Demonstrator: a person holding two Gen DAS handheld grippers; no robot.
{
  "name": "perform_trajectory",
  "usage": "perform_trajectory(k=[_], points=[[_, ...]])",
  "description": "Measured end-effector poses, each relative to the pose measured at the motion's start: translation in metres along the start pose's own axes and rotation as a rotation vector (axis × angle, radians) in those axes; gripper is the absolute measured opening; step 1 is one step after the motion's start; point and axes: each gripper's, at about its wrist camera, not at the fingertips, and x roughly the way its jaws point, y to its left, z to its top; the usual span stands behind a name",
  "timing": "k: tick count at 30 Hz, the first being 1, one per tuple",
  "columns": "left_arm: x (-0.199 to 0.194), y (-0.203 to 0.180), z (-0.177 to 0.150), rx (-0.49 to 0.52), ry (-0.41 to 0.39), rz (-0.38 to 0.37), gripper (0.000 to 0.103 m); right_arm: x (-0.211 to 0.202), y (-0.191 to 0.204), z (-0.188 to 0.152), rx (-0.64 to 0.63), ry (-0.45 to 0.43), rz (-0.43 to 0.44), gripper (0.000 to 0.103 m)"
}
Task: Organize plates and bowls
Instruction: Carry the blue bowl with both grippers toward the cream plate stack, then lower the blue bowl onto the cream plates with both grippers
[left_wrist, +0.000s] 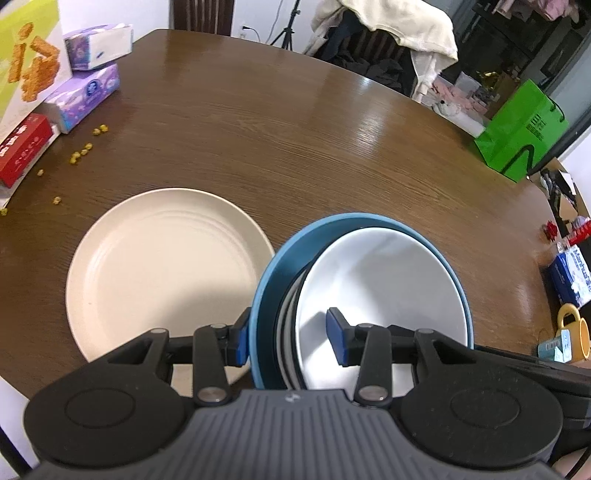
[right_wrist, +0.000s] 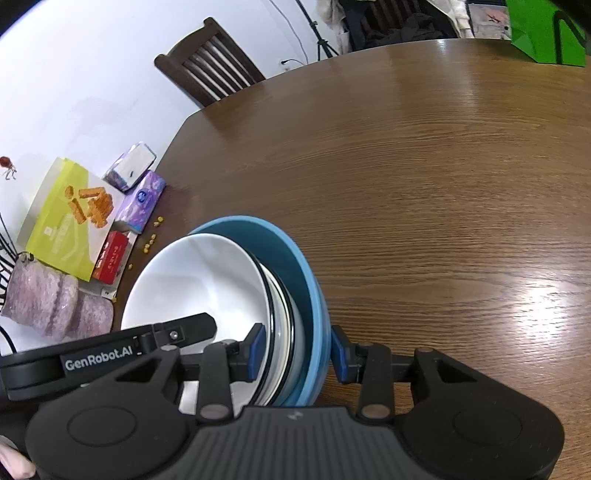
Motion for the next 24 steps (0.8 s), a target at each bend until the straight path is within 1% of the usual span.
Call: perform_trajectory(k=[13,24], points=[[-0.007,0.045,0.011,-0.059,-0.019,0.026,0.041,0.026,0.045,0.005,-0.054,0.026,0.025,0.036],[-0.008,0.080,0.017,-0.115,-0.023,0.041,0.041,0.047,0.072,0.009,-0.096,0.056,0.036,0.036]])
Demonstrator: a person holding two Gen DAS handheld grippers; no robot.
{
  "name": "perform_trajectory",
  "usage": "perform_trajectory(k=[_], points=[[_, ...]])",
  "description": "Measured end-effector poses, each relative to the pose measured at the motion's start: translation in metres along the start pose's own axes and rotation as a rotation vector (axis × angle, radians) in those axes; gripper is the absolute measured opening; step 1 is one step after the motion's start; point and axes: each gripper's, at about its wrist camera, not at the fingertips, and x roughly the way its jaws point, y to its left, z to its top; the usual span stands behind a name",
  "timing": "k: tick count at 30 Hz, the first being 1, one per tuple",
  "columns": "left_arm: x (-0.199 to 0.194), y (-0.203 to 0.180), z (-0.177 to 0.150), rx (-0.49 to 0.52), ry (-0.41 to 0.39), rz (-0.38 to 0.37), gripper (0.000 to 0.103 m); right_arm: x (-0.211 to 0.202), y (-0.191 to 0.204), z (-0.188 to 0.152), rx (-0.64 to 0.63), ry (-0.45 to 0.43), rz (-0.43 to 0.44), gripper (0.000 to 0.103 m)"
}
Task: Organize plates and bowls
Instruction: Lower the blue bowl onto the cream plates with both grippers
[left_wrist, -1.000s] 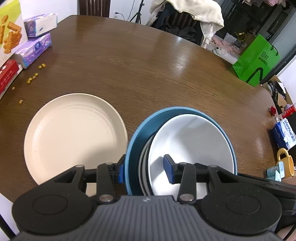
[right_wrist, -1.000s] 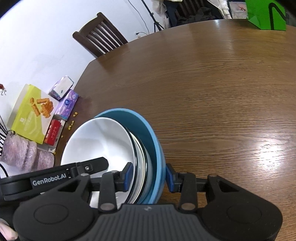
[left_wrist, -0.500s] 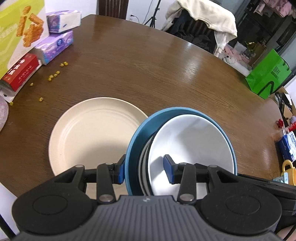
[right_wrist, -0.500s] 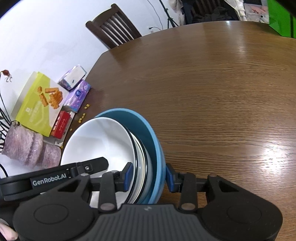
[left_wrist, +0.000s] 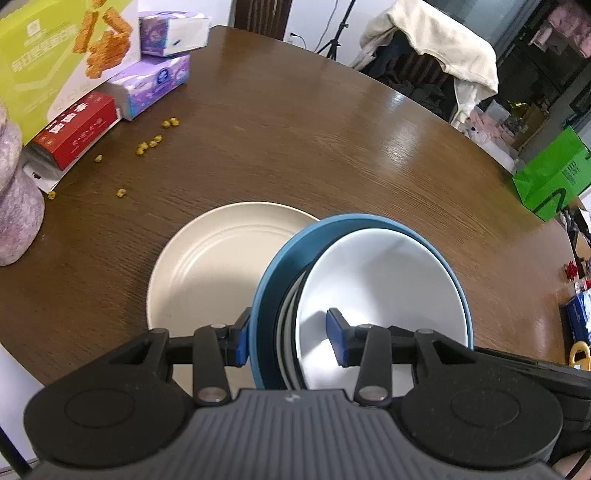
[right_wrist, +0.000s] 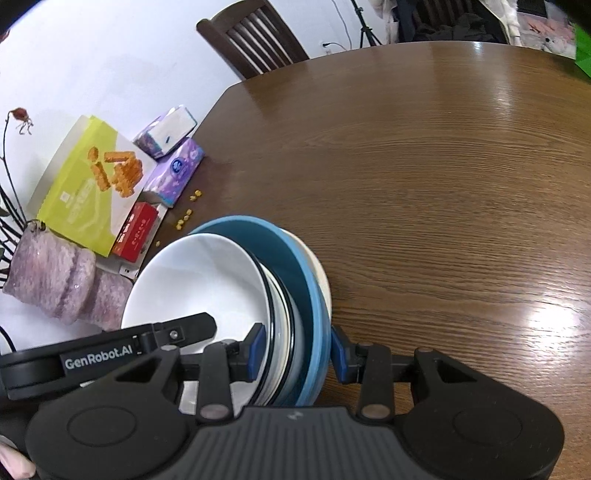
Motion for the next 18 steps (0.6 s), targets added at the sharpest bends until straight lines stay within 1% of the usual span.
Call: perform_trajectory(k=[8,18], points=[[0.006,0.018,0.005,-0.024,0.007,0.010,0.041,0.017,0.017,0.007,-0.019,0.024,0.000,0.036],[0.016,0.029,0.010,-0.042,0.025,0.020,0.041,0.038,0.026,0.011,-0.026,0.050,-0.006,0.036]])
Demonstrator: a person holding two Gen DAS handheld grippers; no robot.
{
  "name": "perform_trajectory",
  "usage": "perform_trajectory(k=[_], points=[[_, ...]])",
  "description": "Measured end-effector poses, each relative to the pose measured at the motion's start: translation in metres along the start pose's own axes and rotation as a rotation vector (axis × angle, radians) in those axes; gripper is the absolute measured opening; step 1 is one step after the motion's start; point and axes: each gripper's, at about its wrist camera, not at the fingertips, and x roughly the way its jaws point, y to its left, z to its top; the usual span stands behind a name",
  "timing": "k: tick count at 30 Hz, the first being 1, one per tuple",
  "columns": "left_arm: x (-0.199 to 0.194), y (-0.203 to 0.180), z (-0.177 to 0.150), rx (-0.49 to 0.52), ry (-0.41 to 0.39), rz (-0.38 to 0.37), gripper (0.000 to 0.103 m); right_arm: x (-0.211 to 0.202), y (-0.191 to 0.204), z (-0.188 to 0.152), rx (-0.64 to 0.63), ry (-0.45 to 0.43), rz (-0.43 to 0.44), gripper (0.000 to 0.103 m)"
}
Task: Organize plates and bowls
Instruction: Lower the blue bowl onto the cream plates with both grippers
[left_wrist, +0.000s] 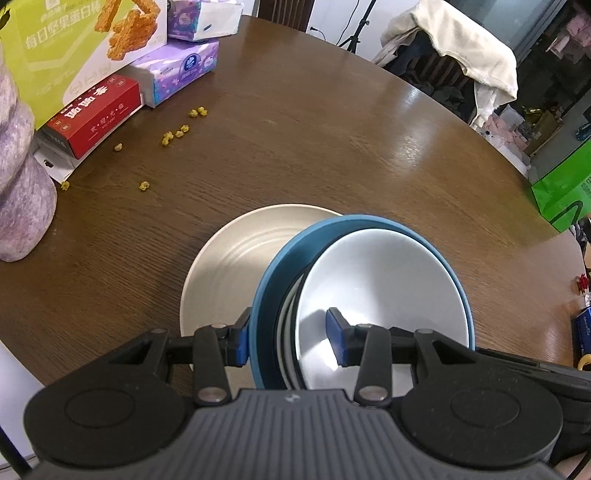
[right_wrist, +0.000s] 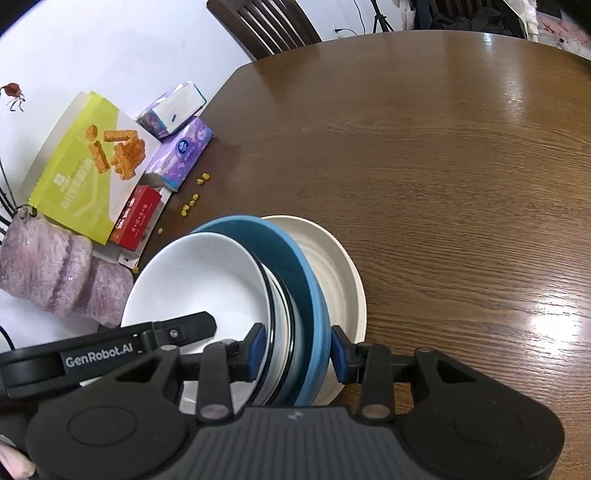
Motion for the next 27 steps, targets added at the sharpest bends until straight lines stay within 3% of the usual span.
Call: perform_trajectory(k=[27], points=[[0.016,0.022,0.012,-0.017,0.020,0.020,0.041,0.032,0.010,0.005,0.008,0.025,0.012,0.036]])
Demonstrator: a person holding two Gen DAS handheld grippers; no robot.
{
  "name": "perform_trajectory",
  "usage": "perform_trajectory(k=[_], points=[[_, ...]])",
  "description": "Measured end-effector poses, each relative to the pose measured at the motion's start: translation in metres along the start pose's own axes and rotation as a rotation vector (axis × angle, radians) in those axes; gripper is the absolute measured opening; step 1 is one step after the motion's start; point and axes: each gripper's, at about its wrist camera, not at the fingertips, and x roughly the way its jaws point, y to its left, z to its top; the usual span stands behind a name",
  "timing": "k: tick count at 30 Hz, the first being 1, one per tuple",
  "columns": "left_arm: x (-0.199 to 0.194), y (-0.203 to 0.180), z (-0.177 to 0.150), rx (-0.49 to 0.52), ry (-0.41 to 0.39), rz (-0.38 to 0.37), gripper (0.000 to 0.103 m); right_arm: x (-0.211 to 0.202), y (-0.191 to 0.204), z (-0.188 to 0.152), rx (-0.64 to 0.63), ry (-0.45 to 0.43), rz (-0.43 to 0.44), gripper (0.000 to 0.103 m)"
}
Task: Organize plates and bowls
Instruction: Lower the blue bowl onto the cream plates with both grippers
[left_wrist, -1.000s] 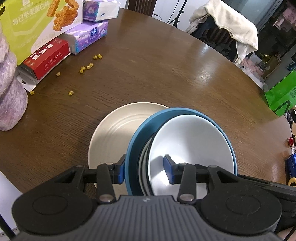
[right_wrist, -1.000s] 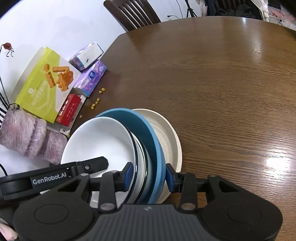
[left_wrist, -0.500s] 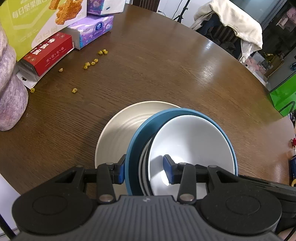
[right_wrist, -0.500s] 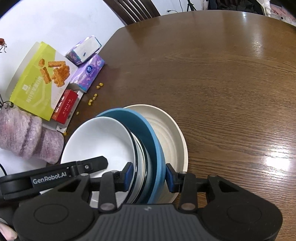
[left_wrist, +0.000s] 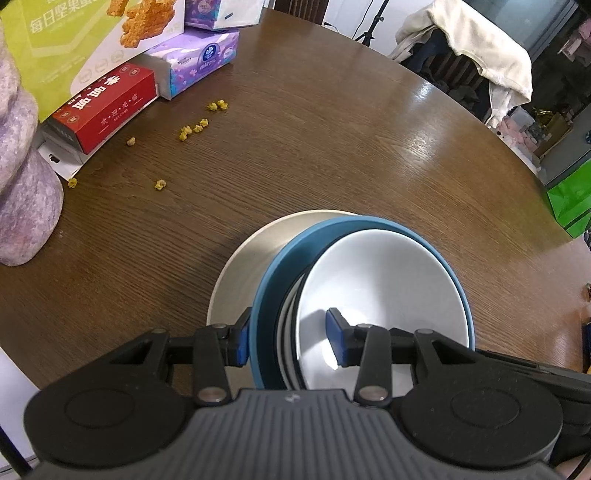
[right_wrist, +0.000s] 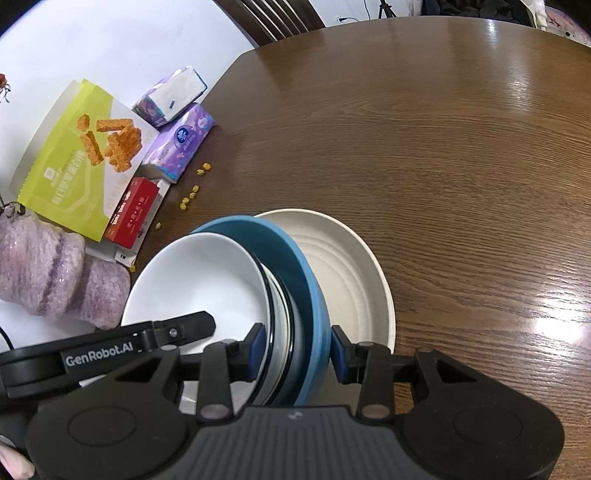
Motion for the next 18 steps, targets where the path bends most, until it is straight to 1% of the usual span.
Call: perform_trajectory(k=[14,18], points=[[0.0034,-0.0010,0.0034,0.006,0.008,-0.009,0.041,0.0049,-0.0010,0.0042,-0.003,0.000,-0.004,0.036],[0.0035,-0.0007,0.0036,0.015,0.009,-0.020,0.045,0.0056,-0.0003,0.0043,-0.006,0.004,-0.007,0.037]])
